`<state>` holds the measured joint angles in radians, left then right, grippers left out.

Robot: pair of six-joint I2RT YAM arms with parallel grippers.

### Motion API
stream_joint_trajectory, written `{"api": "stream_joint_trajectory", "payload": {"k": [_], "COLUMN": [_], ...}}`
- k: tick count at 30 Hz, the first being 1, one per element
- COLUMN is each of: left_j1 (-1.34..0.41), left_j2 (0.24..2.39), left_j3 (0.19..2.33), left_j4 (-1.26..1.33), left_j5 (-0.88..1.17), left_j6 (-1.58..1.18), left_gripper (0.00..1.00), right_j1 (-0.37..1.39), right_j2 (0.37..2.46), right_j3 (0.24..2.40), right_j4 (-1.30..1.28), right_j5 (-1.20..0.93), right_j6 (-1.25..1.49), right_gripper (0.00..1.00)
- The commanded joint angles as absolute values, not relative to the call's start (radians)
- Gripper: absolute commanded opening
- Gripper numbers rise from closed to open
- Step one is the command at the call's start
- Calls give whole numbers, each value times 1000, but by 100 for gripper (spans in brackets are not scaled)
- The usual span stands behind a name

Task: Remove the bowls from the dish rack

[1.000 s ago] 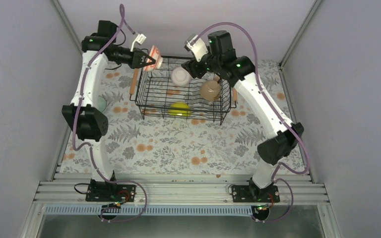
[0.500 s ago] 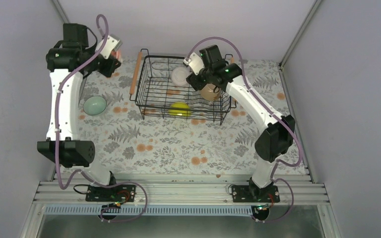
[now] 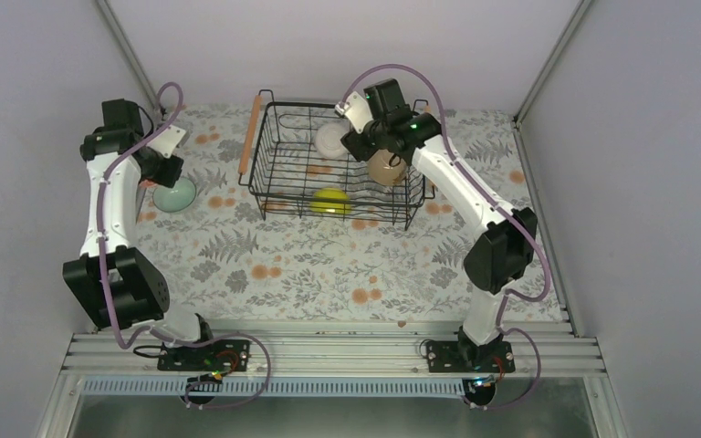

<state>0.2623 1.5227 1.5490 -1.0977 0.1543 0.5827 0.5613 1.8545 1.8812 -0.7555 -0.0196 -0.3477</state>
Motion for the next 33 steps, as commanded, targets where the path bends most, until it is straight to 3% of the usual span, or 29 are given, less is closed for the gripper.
{"api": "stream_joint_trajectory", "payload": {"k": [1, 18, 33], "left_j1": [293, 308, 300], "left_j2": [1511, 1679, 1772], "left_j3": [1478, 1311, 1354], "left_j4": [-960, -799, -774], "left_j5": [135, 74, 78], "left_j6": [617, 589, 557], "left_gripper": [2, 2, 2], "right_j1": [557, 557, 557], "right_j2": [1876, 1870, 1871], "right_j3": [1917, 1892, 1895], "right_j4": [-755, -747, -750], "right_j5": [-9, -6, -17], "right_j6": [-353, -350, -344], "right_gripper": [66, 66, 65]}}
